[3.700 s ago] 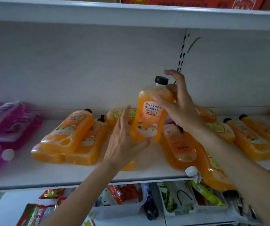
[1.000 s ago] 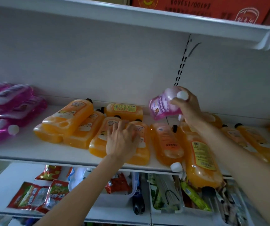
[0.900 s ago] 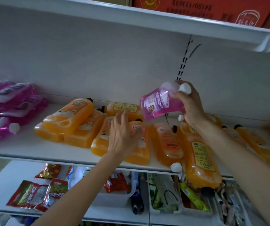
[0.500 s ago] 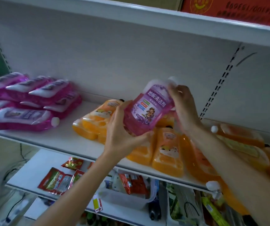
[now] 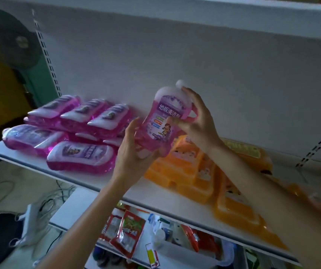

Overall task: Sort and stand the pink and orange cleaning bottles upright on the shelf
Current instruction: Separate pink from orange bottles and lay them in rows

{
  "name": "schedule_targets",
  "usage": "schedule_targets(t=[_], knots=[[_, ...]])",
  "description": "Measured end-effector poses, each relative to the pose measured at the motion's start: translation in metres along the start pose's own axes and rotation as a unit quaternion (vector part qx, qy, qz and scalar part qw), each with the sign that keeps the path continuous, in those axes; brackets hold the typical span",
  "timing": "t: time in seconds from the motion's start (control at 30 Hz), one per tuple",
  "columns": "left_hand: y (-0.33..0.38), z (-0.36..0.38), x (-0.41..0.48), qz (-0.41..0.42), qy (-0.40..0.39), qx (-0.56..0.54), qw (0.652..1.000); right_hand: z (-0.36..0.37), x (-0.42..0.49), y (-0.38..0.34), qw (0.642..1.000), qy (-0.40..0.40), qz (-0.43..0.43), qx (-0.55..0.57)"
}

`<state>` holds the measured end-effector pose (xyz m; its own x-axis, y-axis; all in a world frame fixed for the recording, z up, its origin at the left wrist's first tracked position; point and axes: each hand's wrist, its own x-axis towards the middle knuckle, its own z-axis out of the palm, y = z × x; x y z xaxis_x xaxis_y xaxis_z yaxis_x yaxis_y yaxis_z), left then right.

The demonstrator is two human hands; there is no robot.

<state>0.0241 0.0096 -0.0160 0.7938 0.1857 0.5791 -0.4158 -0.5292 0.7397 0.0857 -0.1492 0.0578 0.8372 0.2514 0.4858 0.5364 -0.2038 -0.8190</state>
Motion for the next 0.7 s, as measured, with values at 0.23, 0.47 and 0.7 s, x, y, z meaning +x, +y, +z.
schedule_targets(t=[0.23,0.47,0.7], knots=[[-0.032,-0.011,-0.019,-0.056,-0.071,0.134,0.987,0.030,0.039,0.044,0.992,0.031,0.061,-0.105],[-0.035,-0.011,-0.022,0.091,-0.098,0.165,0.977,0.051,0.065,0.083,0.974,-0.068,0.174,-0.127],[-0.038,-0.005,-0.030,0.090,-0.148,0.160,0.972,0.053,0.071,0.089,0.922,-0.246,0.178,-0.240]])
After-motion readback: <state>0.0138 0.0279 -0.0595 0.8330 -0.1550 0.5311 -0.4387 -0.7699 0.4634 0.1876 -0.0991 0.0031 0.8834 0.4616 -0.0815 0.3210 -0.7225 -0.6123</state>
